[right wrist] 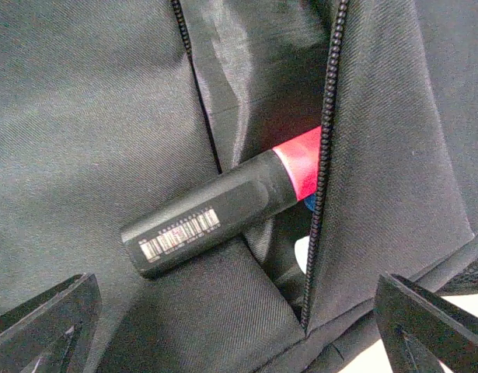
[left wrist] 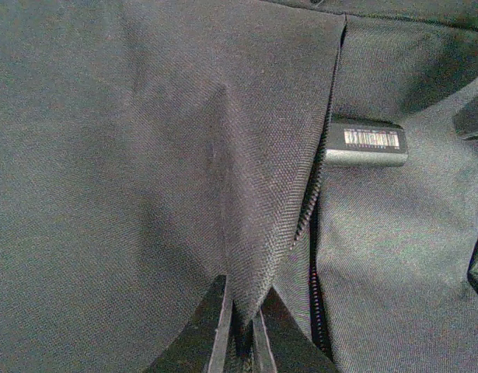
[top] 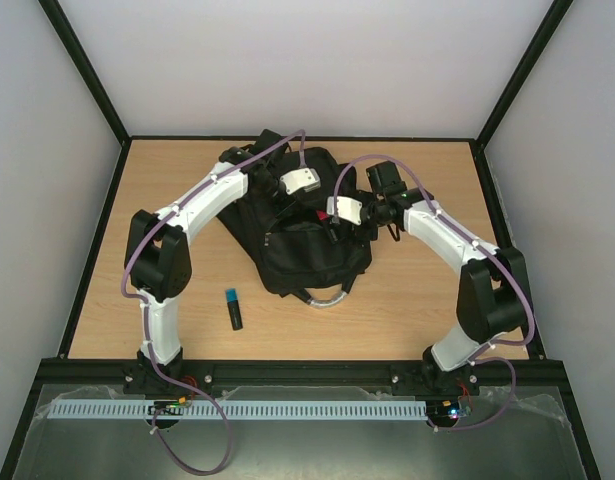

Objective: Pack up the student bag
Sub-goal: Place the stationery in the student bag, then adjust the stationery in the student bag.

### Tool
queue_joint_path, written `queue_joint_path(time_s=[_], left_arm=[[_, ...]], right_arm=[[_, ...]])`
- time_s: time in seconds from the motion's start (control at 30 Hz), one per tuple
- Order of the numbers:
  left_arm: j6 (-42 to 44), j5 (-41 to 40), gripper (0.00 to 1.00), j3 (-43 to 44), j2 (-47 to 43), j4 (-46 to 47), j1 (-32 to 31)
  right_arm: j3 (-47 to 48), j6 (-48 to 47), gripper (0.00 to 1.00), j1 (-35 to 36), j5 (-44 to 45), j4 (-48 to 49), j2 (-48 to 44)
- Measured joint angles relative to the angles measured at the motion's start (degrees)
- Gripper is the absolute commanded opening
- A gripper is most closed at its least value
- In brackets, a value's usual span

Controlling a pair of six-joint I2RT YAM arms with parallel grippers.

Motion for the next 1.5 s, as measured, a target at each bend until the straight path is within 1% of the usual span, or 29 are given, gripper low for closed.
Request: queue_joint_path(time_s=[0.27,0.5,0.63,0.73,0.87,1.03,1.13,1.27,1.37,1.5], left_arm=[[0.0,-0.2,0.02,0.0,0.0,0.0,0.0],[0.2,-0.3,0.02,-0.2,0.0,0.0,0.0],[0.2,-0.5,0.02,-0.3,0.0,0.0,0.0],[0.2,-0.7,0.02,-0.3,0.0,0.0,0.0],[0.2,-0.6,0.02,-0.3,0.0,0.0,0.0],[0.2,-0.6,0.02,-0.3,0.0,0.0,0.0],[0.2,-0.6,0.02,-0.3,0.0,0.0,0.0],[0.2,-0.6,0.02,-0.3,0.0,0.0,0.0],[0.2,-0.6,0.02,-0.3,0.0,0.0,0.0],[0.2,-0.6,0.02,-0.3,0.0,0.0,0.0]], right_arm=[[-0.6,-7.3,0.96,0.2,0.8,2.2,2.8],[-1.0,-7.6,0.94,1.0,1.2,4.5,3.9],[-1.0,-5.1,0.90,1.4,1.4,6.3,5.1],[-0.2,-2.0,0.89,1.6,1.8,7.9,6.2],[2.8,3.8,0.85,1.6,3.8,10.6,8.8],[6.5,11.8,0.85,1.6,7.0,14.4,11.9],[6.5,14.4,0.86,1.6,7.5,14.8,11.9],[6.4,13.8,0.92,1.6,7.1,14.4,11.7],[4.9,10.3,0.99,1.6,5.2,12.8,9.8],[1.2,3.9,0.99,1.6,1.5,9.4,5.2]])
